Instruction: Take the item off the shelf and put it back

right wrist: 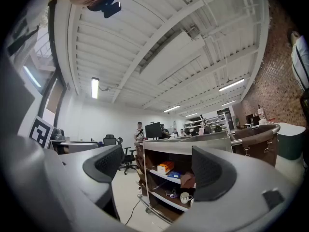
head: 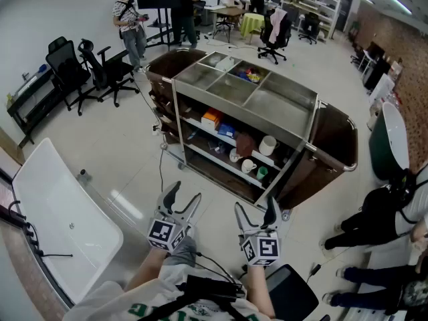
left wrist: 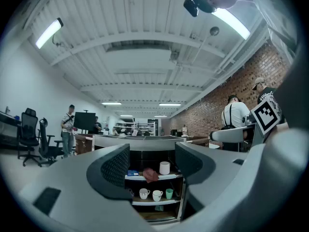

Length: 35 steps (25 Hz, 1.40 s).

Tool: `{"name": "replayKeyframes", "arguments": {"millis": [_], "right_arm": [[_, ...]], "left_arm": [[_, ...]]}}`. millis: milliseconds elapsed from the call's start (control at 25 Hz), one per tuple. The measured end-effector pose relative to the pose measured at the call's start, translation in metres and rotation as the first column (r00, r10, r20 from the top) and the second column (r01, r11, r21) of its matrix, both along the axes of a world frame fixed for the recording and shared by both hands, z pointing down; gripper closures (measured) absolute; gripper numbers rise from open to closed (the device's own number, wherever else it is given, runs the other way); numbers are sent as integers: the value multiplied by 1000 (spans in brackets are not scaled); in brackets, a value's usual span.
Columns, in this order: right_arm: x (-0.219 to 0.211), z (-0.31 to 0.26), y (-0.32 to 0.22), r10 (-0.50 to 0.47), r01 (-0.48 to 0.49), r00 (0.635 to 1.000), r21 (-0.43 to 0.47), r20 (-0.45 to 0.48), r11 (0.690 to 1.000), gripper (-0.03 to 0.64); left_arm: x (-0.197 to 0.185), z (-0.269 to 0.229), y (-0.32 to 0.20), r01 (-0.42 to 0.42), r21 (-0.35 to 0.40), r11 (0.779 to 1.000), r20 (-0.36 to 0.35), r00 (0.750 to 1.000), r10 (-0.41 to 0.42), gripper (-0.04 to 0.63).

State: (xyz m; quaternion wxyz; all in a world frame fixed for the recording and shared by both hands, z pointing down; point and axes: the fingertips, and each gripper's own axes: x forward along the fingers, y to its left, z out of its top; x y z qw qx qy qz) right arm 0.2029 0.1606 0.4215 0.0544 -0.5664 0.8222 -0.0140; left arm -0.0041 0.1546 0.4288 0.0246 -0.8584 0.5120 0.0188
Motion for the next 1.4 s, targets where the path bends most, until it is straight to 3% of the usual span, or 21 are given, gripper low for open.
{"name": "replayKeyframes", "arguments": {"millis": [440,760,1400], "right_arm": [[-62,-13,-152,72,-72,997,3,-3,997,144],[-101,-19,-213,95,-93,994,40,-50,995,144],[-81,4,-250,68,-69,997,-31,-30,997,146]], "left_arm": [[-80,-6,-163,-35,40,999,-33,999,36,313],[-110,5,-228,-98,2,995,-15,995,98,314],[-86,46,-268,-99,-82,992,8,995,100,313]]}}
